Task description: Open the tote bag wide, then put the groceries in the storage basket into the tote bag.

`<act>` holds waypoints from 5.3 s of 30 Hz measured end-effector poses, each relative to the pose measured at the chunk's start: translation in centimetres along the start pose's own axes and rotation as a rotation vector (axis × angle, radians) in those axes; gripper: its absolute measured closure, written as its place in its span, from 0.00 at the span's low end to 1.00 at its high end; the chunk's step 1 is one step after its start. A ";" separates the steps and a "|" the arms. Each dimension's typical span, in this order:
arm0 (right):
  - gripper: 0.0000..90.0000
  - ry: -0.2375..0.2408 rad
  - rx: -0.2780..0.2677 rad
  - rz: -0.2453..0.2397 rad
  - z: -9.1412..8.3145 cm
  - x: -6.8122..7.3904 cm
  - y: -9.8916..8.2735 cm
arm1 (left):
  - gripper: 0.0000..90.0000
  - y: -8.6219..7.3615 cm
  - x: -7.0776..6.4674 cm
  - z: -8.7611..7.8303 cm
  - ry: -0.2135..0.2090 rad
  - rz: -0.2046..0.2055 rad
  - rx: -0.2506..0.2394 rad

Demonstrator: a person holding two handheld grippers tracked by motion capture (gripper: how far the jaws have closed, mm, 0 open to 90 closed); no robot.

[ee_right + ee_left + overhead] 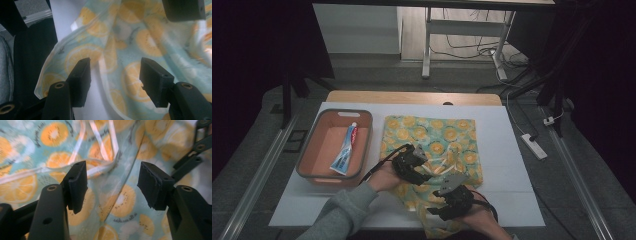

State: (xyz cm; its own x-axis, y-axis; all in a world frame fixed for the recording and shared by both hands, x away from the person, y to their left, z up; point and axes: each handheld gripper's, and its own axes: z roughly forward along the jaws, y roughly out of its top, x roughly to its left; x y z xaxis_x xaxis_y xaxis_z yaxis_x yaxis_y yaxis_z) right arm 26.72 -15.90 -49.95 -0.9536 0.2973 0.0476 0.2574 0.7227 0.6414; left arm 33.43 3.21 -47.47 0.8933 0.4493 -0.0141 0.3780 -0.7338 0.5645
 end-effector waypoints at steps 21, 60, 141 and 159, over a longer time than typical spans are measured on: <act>0.60 -0.068 0.098 -0.042 1.5 -0.4 -0.7 | 0.43 -1.0 0.9 3.5 0.040 0.018 0.166; 0.99 0.065 0.056 -0.148 0.9 5.4 0.0 | 0.98 3.5 6.4 2.4 0.152 -0.140 -0.006; 1.00 -0.208 -0.126 0.178 -2.6 -9.7 1.9 | 0.31 -5.6 6.8 -12.3 0.167 -0.305 -0.336; 1.00 -0.198 -0.122 0.174 -2.4 -9.4 1.9 | 0.31 -11.2 12.1 -12.0 0.361 -0.478 -0.135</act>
State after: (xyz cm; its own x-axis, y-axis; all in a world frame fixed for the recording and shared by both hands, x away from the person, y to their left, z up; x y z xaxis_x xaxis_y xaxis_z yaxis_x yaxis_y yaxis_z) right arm 35.84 -18.80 -47.32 -0.8446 0.5349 0.0221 0.3821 0.5734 0.7247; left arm 37.05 22.96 -44.01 0.4844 0.8745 -0.0242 0.6610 -0.3478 0.6650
